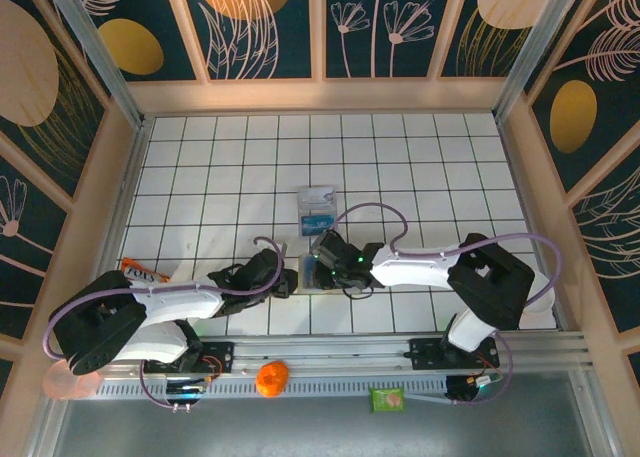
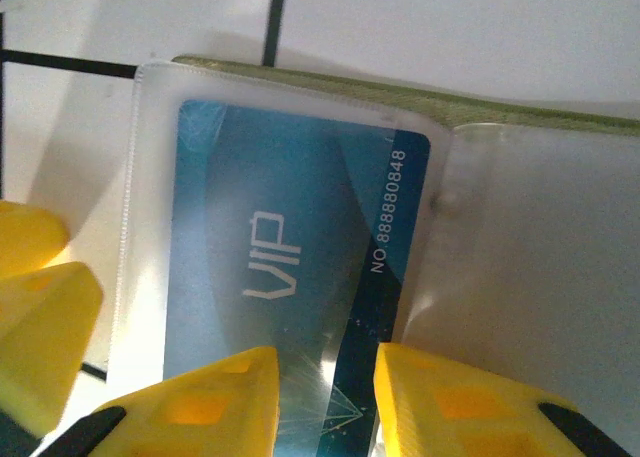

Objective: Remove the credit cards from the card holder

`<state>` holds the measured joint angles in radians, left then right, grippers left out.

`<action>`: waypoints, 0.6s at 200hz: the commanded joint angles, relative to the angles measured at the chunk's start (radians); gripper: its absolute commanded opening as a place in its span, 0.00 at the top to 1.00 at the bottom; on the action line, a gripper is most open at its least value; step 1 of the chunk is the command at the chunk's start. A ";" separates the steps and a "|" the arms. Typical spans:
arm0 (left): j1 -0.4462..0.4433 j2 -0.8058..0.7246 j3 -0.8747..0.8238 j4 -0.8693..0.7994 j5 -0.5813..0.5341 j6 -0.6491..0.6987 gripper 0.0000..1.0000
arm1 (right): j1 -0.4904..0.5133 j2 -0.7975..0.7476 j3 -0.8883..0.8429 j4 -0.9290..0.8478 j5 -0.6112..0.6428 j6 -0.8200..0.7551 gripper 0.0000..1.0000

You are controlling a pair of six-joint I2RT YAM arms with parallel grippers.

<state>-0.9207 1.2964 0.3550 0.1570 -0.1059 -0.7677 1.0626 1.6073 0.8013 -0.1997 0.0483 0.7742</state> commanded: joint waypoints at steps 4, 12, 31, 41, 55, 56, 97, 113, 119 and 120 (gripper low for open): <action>0.013 0.000 -0.014 -0.002 0.011 -0.002 0.65 | 0.002 -0.004 -0.002 -0.150 0.147 0.034 0.67; 0.016 -0.005 -0.013 -0.006 0.011 -0.001 0.65 | 0.006 -0.015 0.001 -0.152 0.160 0.034 0.67; 0.019 -0.029 -0.006 -0.018 0.012 0.004 0.65 | 0.011 -0.050 0.003 -0.133 0.174 0.013 0.64; 0.019 -0.040 0.002 -0.026 0.012 0.009 0.65 | 0.013 -0.071 0.002 -0.124 0.177 0.003 0.63; 0.019 -0.057 0.019 -0.033 0.018 0.019 0.65 | 0.013 -0.102 0.000 -0.110 0.182 -0.015 0.63; 0.019 -0.059 0.020 -0.033 0.018 0.021 0.65 | 0.012 -0.105 -0.001 -0.109 0.182 -0.017 0.63; 0.019 -0.035 0.093 0.000 0.076 0.054 0.74 | -0.046 -0.197 -0.068 0.000 0.049 -0.073 0.72; 0.018 0.019 0.126 0.034 0.106 0.059 0.78 | -0.105 -0.210 -0.115 0.077 -0.083 -0.091 0.76; 0.015 0.040 0.138 0.048 0.116 0.059 0.79 | -0.121 -0.212 -0.125 0.094 -0.113 -0.095 0.76; 0.014 0.045 0.141 0.051 0.117 0.061 0.80 | -0.122 -0.212 -0.126 0.097 -0.118 -0.096 0.76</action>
<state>-0.9077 1.2736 0.4385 0.1520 -0.0479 -0.7322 1.0054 1.4136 0.7353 -0.2008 0.0910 0.7174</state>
